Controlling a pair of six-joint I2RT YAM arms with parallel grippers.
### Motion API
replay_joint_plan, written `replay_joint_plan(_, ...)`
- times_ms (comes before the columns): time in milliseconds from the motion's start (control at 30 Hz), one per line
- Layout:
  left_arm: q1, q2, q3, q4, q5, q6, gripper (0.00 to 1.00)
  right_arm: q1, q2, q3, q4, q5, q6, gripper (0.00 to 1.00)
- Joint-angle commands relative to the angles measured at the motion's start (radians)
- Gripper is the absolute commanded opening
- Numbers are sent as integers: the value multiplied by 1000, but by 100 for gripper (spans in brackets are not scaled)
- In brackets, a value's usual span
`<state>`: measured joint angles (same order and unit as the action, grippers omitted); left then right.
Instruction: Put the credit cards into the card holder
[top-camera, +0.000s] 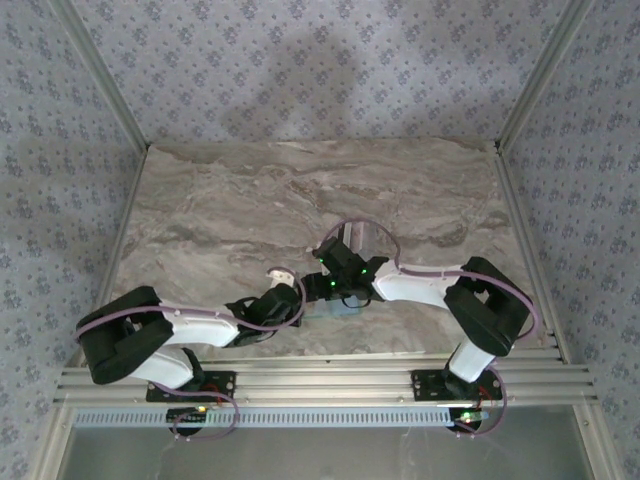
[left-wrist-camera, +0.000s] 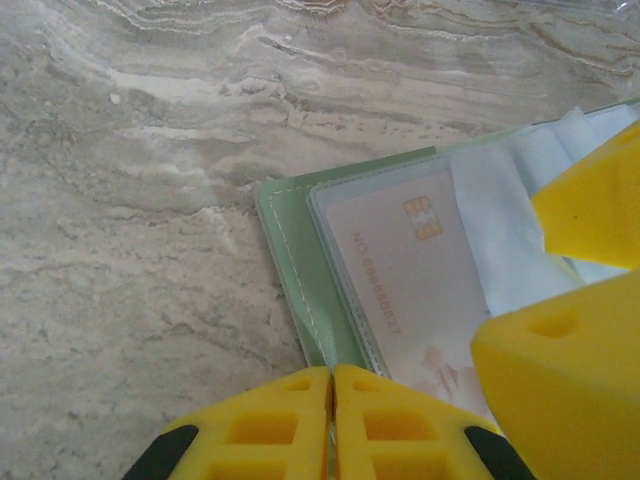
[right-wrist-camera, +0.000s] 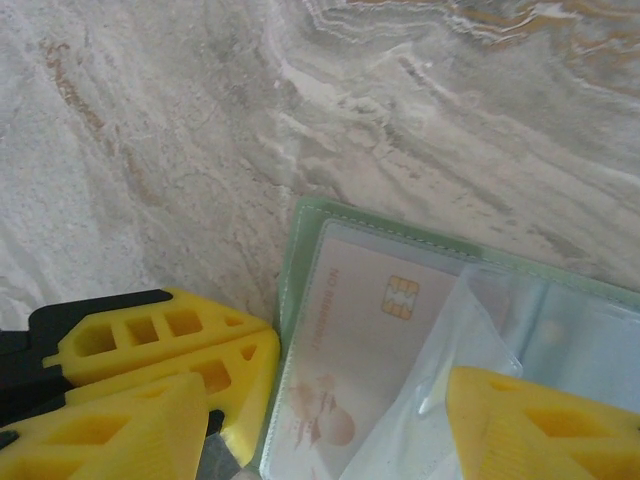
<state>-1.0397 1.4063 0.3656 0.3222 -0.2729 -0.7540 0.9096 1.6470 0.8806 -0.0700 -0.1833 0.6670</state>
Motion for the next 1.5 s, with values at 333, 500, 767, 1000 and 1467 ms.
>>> replay_joint_plan(333,-2,-23,-34,-40,98,8,15,20,70,122,136,-179,38,67)
replay_joint_plan(500,0,-49,-40,-57,91,11,19,18,78,172,111,-189,21,67)
replay_joint_plan(767,6,-88,-45,-91,84,15,25,17,58,229,50,-178,-26,68)
replay_joint_plan(1000,12,-159,-59,-144,67,19,30,-1,31,246,-6,-143,-29,68)
replay_joint_plan(1467,15,-304,-80,-237,85,64,42,-66,-1,294,-150,28,-108,67)
